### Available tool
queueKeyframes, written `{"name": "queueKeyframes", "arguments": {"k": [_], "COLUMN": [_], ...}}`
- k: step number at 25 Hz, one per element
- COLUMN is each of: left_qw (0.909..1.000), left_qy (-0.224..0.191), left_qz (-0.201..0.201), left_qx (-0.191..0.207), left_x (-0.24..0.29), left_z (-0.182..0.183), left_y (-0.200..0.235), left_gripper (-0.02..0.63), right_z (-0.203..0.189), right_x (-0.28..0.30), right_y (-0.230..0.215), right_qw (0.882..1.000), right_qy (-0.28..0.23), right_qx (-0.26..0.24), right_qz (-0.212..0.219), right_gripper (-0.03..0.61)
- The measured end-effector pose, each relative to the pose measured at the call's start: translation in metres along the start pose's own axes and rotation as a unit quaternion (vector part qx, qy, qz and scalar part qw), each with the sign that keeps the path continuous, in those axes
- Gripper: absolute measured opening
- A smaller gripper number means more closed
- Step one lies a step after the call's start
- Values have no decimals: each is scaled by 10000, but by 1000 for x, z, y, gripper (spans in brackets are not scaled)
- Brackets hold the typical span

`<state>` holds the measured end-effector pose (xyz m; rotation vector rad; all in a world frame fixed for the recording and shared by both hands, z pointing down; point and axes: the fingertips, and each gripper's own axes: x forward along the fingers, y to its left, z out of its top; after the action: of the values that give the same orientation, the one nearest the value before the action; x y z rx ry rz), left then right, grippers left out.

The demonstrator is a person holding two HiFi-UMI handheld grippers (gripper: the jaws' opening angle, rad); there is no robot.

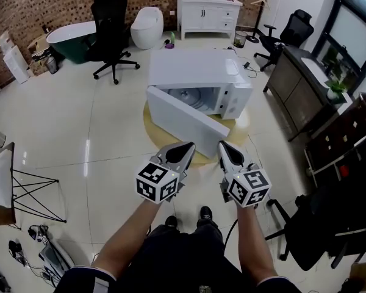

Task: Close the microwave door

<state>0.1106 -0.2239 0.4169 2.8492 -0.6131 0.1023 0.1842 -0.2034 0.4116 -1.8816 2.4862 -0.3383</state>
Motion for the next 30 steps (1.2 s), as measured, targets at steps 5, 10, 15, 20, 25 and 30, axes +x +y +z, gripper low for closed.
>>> {"name": "queueKeyframes", "arguments": {"k": [5,10,15,20,25,30], "left_qw": [9992,9981,9974,9977,9973,9965], "left_qy": [-80,-85,-37,68,109,86], "left_qz": [394,602,691,670,725,823], "left_qx": [-70,-114,-190,-112,-81,-117], "left_x": [22,36,44,61,82,98], "left_z": [3,3,0,-4,-5,-3], "left_y": [11,20,30,30,33,40], "left_gripper": [12,12,12,12,12,12], "right_z": [-17,-32,-31,-25,-17,-11], "right_x": [19,29,39,50,66,86], "right_y": [-14,-30,-45,-74,-103,-126], "right_qw": [9977,9953,9959,9974,9981,9983], "right_qy": [451,708,655,545,507,507], "right_qx": [-74,-98,-16,21,19,-26], "right_qz": [500,661,620,460,352,292], "right_gripper": [2,2,2,2,2,2]}}
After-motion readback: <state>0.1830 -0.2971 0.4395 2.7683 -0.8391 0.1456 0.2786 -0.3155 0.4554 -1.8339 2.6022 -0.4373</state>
